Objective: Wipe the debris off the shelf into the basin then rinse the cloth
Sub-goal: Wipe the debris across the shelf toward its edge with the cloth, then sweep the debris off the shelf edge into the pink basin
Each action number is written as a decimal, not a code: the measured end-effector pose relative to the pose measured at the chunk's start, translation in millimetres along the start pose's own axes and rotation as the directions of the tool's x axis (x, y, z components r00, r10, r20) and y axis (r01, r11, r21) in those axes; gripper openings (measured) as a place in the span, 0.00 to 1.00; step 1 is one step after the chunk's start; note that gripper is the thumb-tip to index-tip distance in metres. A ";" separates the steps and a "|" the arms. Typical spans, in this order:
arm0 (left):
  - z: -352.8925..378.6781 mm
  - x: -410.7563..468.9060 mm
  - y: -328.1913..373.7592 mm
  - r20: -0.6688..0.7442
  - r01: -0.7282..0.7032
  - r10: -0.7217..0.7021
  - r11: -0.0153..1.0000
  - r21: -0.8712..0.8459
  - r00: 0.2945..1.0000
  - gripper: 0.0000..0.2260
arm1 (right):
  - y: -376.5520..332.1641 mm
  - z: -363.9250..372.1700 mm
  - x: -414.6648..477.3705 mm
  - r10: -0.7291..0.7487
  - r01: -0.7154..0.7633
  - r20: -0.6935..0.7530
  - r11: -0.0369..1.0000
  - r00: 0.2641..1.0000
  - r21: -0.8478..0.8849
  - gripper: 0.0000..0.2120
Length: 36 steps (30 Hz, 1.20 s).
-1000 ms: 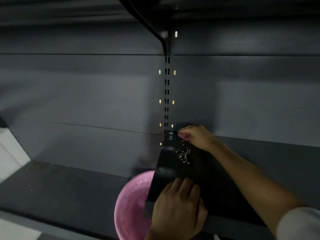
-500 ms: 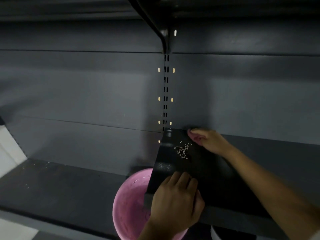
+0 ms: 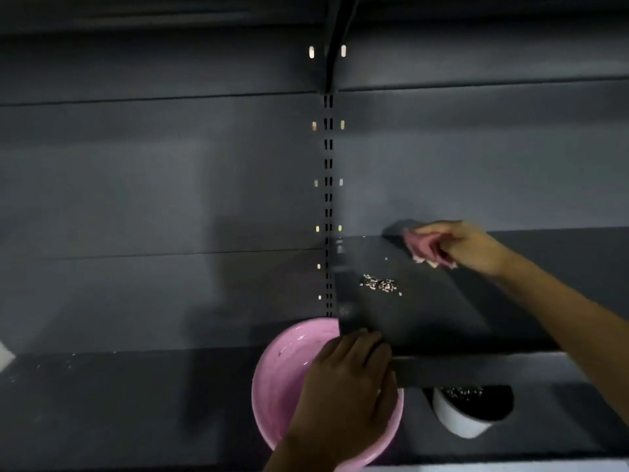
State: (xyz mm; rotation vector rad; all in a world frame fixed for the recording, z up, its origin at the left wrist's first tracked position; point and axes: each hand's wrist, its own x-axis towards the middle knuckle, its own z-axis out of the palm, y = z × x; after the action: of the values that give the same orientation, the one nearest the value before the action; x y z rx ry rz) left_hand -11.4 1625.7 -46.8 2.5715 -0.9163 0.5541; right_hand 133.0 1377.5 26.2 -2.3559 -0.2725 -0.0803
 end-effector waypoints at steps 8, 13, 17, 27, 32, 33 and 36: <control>4.3 -11.8 -19.6 -0.102 -0.069 0.054 0.987 -0.146 0.993 0.16 | -15.1 63.7 -28.0 0.106 -0.120 -0.079 0.969 0.991 -0.215 0.23; -6.0 -15.7 -23.2 -0.074 -0.060 0.052 0.991 -0.121 0.996 0.17 | -40.9 91.0 -24.5 0.060 -0.072 -0.084 0.986 0.995 -0.152 0.23; -8.8 -21.1 -24.8 -0.094 -0.058 0.046 0.989 -0.134 0.994 0.16 | -32.2 57.9 -28.4 0.158 -0.156 -0.337 0.987 0.928 0.035 0.17; 0.2 -14.8 -17.5 -0.061 -0.021 0.011 0.987 -0.159 0.998 0.19 | 10.4 37.2 -3.2 0.241 -0.317 -0.248 0.886 0.938 -0.338 0.11; 5.4 -17.8 -15.7 -0.049 0.031 -0.042 0.978 -0.207 0.998 0.18 | -10.2 64.8 18.5 0.129 -0.137 -0.049 0.961 0.990 -0.242 0.19; 6.5 -24.9 -14.0 -0.052 0.056 -0.069 0.975 -0.215 0.996 0.16 | -8.0 75.4 15.0 0.120 -0.115 0.009 0.965 0.993 -0.234 0.21; 13.9 -47.9 -27.0 0.057 0.263 -0.262 0.878 -0.400 0.963 0.15 | 0.2 89.9 -1.1 0.127 -0.107 0.106 0.978 0.986 -0.182 0.26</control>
State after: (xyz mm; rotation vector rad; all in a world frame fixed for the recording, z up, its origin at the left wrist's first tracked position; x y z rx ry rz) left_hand -24.5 1664.0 -86.6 2.2612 -0.5889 0.2511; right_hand 130.0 1439.8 -38.5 -2.5514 -0.1889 0.0948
